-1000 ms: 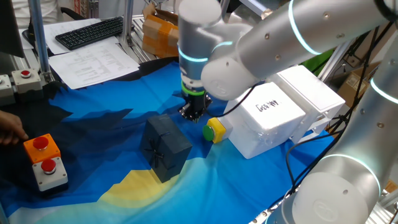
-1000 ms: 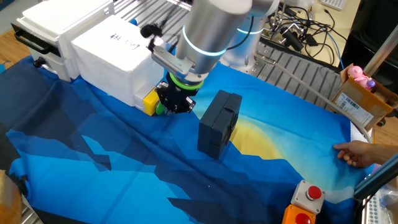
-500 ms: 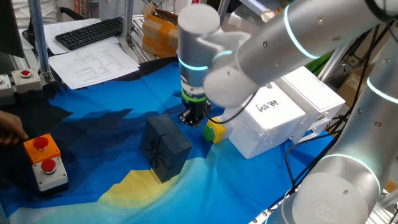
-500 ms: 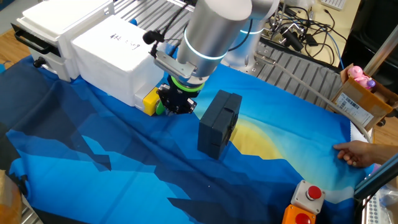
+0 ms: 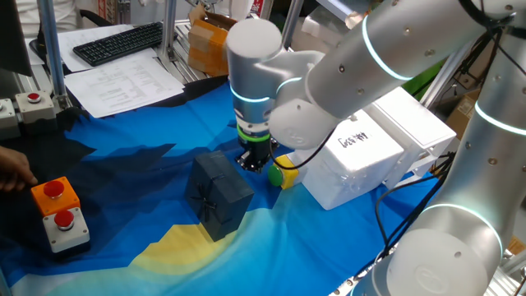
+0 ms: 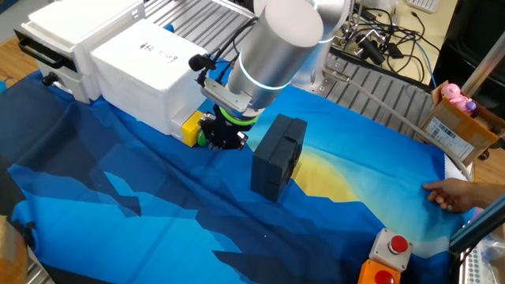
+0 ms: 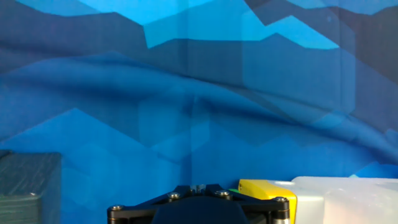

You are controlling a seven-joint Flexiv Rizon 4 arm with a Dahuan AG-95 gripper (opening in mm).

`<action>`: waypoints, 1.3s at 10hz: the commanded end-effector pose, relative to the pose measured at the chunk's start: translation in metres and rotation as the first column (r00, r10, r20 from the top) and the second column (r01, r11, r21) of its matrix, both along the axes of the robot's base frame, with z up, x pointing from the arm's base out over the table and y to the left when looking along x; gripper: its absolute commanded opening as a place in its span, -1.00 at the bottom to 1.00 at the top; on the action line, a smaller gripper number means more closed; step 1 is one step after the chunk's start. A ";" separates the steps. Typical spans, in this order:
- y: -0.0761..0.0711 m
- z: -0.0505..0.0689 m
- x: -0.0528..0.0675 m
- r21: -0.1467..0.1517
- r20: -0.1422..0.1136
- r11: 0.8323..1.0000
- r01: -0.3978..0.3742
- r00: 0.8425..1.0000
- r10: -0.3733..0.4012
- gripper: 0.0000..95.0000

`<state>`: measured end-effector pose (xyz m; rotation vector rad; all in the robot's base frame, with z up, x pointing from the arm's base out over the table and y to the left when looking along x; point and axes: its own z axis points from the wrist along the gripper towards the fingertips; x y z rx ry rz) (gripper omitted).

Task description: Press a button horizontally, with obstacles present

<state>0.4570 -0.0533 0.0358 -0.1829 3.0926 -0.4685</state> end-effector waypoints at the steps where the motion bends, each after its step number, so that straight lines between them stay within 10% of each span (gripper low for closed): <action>1: 0.001 0.001 0.000 0.015 -0.019 1.000 0.005 1.000 -0.005 -1.00; 10: 0.002 0.006 0.000 0.059 -0.075 0.994 0.092 0.993 -0.088 -1.00; 13: 0.002 0.006 0.000 -0.034 -0.094 0.997 0.064 0.993 -0.067 -1.00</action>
